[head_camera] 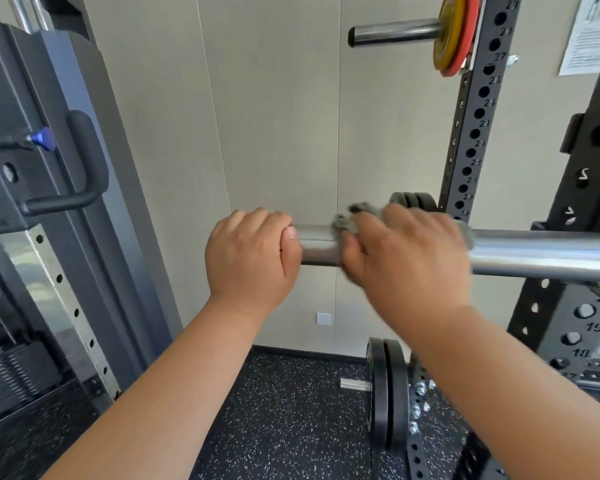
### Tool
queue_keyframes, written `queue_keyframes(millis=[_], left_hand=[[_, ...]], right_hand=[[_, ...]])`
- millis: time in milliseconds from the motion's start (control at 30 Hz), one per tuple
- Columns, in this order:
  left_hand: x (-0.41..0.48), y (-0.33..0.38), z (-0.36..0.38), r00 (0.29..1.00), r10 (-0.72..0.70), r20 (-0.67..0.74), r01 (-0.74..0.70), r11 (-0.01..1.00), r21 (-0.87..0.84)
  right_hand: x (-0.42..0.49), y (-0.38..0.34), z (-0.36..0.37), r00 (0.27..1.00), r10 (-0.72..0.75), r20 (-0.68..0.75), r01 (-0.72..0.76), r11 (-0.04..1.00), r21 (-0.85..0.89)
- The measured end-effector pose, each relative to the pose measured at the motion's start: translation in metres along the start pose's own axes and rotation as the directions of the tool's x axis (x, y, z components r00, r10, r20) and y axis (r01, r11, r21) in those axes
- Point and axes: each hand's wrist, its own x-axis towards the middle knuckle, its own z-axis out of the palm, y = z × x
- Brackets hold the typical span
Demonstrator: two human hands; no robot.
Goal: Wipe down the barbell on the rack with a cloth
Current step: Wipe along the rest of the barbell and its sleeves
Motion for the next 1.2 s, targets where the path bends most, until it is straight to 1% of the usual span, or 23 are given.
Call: queue_keyframes(millis=[67, 133, 167, 233, 367, 467, 500, 567, 633, 733, 867, 933, 1000, 1067, 1133, 1200], left_hand=[[-0.001, 0.001, 0.002, 1.000, -0.008, -0.017, 0.008, 1.000, -0.018], [-0.002, 0.005, 0.004, 0.999, -0.033, -0.034, 0.032, 0.999, -0.022], [-0.002, 0.006, 0.005, 0.998, -0.043, -0.039, 0.042, 0.999, -0.017], [-0.001, 0.007, 0.007, 0.998, -0.050, -0.045, 0.049, 0.999, -0.015], [-0.001, 0.005, 0.005, 0.999, -0.022, -0.043, 0.021, 1.000, -0.013], [-0.001, 0.002, 0.002, 1.000, -0.001, -0.017, 0.000, 1.000, -0.026], [-0.001, 0.001, 0.001, 1.000, 0.007, -0.011, -0.007, 1.000, -0.029], [-0.001, -0.001, 0.002, 1.000, 0.021, -0.008, -0.021, 0.999, -0.037], [0.000, -0.001, 0.003, 1.000, 0.019, -0.018, -0.020, 0.999, -0.040], [0.000, 0.002, 0.005, 1.000, 0.001, -0.030, -0.002, 1.000, -0.031], [-0.001, 0.003, 0.004, 0.999, 0.000, -0.035, -0.001, 0.999, -0.038], [-0.002, 0.001, 0.001, 1.000, 0.011, -0.021, -0.012, 0.999, -0.039], [-0.002, 0.001, -0.001, 1.000, 0.018, 0.003, -0.018, 0.999, -0.050], [-0.002, 0.001, -0.003, 1.000, 0.009, 0.011, -0.008, 0.997, -0.071], [-0.004, 0.003, -0.003, 1.000, 0.002, 0.006, -0.001, 0.997, -0.083], [-0.005, 0.006, -0.003, 1.000, -0.011, -0.002, 0.011, 0.997, -0.080]], right_hand=[[-0.006, 0.026, -0.011, 0.998, 0.067, 0.009, -0.067, 0.998, -0.020], [-0.010, 0.039, -0.018, 0.990, 0.133, -0.055, -0.136, 0.990, -0.045], [-0.011, 0.036, -0.017, 0.984, 0.158, -0.081, -0.163, 0.985, -0.054], [-0.006, 0.013, -0.008, 0.981, 0.173, -0.091, -0.181, 0.980, -0.080], [0.009, -0.047, 0.020, 0.992, 0.082, -0.097, -0.085, 0.996, -0.035], [0.006, -0.036, 0.015, 0.997, -0.014, -0.070, 0.014, 1.000, -0.004], [0.002, -0.024, 0.010, 0.999, -0.022, -0.049, 0.022, 1.000, -0.002], [-0.006, 0.003, -0.002, 0.999, 0.039, -0.025, -0.039, 0.999, -0.016], [-0.010, 0.022, -0.011, 0.992, 0.114, -0.051, -0.116, 0.992, -0.046], [-0.008, 0.008, -0.005, 0.982, 0.171, -0.085, -0.178, 0.981, -0.077], [-0.001, -0.038, 0.019, 0.988, 0.077, -0.133, -0.085, 0.995, -0.059], [0.002, -0.038, 0.020, 0.989, 0.010, -0.144, -0.015, 0.999, -0.037], [-0.002, -0.022, 0.012, 0.994, -0.036, -0.100, 0.032, 0.999, -0.040], [-0.009, 0.004, 0.002, 0.996, 0.022, -0.083, -0.028, 0.997, -0.071], [-0.014, 0.028, -0.009, 0.989, 0.101, -0.104, -0.111, 0.989, -0.099], [-0.016, 0.034, -0.012, 0.977, 0.173, -0.122, -0.187, 0.976, -0.110]])
